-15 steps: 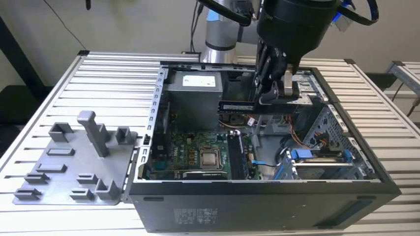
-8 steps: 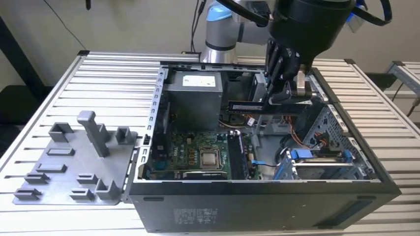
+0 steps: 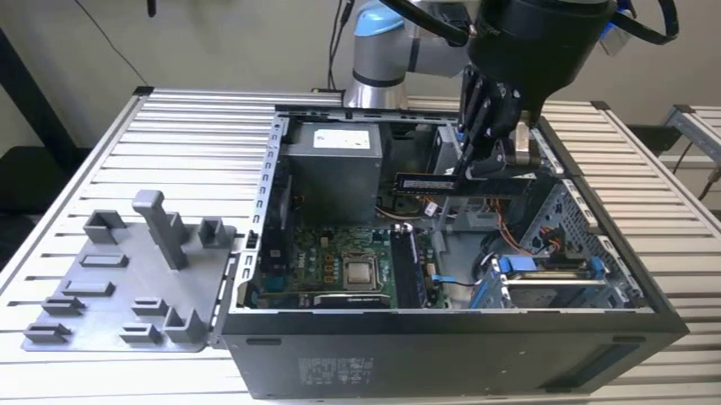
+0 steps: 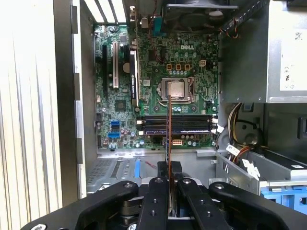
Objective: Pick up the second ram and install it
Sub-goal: 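Pick up the second ram and move it above second insertion slot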
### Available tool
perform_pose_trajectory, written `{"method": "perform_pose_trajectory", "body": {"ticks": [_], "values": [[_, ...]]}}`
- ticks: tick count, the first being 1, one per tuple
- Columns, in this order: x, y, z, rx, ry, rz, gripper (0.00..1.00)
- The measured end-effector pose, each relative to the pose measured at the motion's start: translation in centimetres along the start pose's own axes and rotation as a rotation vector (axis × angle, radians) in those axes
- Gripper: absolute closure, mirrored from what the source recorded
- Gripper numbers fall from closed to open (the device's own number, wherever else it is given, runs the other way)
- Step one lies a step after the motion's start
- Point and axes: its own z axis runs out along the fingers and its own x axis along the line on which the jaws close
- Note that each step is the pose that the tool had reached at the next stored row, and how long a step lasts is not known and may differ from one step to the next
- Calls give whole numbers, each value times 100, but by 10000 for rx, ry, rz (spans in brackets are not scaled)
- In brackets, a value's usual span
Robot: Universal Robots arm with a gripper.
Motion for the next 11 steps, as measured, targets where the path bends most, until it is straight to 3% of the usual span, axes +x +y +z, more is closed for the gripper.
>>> {"method": "perform_pose_trajectory", "body": {"ticks": [11], "values": [[-50, 2, 3, 0, 0, 0, 86]]}}
